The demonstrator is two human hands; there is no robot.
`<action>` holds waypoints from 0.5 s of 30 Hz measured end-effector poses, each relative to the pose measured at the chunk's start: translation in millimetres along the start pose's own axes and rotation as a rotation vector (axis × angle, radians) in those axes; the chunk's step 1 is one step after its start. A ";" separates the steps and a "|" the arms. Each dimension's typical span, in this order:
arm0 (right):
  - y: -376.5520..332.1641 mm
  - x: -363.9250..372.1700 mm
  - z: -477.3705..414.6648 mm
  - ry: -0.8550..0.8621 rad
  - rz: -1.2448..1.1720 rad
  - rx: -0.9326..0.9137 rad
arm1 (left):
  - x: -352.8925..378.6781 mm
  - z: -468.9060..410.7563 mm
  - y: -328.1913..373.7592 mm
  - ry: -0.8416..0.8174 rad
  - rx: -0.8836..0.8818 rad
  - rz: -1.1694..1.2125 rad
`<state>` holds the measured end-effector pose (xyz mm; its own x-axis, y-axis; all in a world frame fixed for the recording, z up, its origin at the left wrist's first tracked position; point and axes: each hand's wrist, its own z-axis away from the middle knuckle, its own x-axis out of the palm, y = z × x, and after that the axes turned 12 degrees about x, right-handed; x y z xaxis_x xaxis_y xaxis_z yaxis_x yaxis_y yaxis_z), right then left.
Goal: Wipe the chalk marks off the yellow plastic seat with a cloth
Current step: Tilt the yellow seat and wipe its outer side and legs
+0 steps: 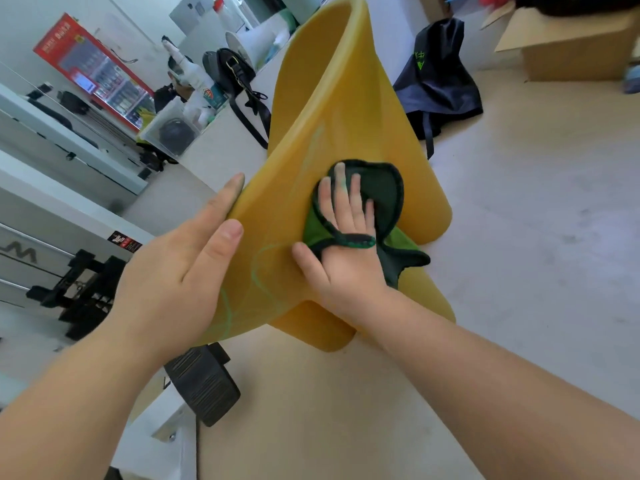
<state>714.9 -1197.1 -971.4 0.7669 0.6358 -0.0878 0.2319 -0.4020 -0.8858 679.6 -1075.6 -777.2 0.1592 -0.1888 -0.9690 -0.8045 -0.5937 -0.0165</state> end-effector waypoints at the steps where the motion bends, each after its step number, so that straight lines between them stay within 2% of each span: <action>1: -8.3 -8.4 -20.8 0.012 -0.062 0.000 | 0.4 0.8 -1.0 0.015 0.007 -0.003; 3: -10.0 -19.2 -62.1 -0.027 -0.163 0.085 | 3.0 1.6 -3.6 0.050 0.019 -0.001; 5: -6.7 -20.1 -89.7 -0.066 -0.239 0.262 | 5.5 2.3 -6.4 0.081 0.034 0.008; 7: -8.6 -11.4 -87.1 -0.023 -0.206 0.353 | 5.8 2.3 -8.1 0.090 0.036 0.016; 10: -32.4 -0.1 -23.3 0.011 -0.120 0.173 | 4.2 0.6 -7.0 0.072 0.046 0.022; 13: -33.5 8.4 48.7 -0.136 -0.014 0.027 | 1.5 1.2 -6.9 0.056 0.036 0.013; 15: -24.6 6.8 47.4 -0.171 -0.014 0.046 | 1.1 2.3 -5.7 0.055 0.035 0.020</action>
<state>686.0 -1151.6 -971.8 0.6501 0.7452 -0.1484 0.2112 -0.3648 -0.9068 683.1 -1070.6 -778.8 0.1730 -0.2434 -0.9544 -0.8272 -0.5618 -0.0067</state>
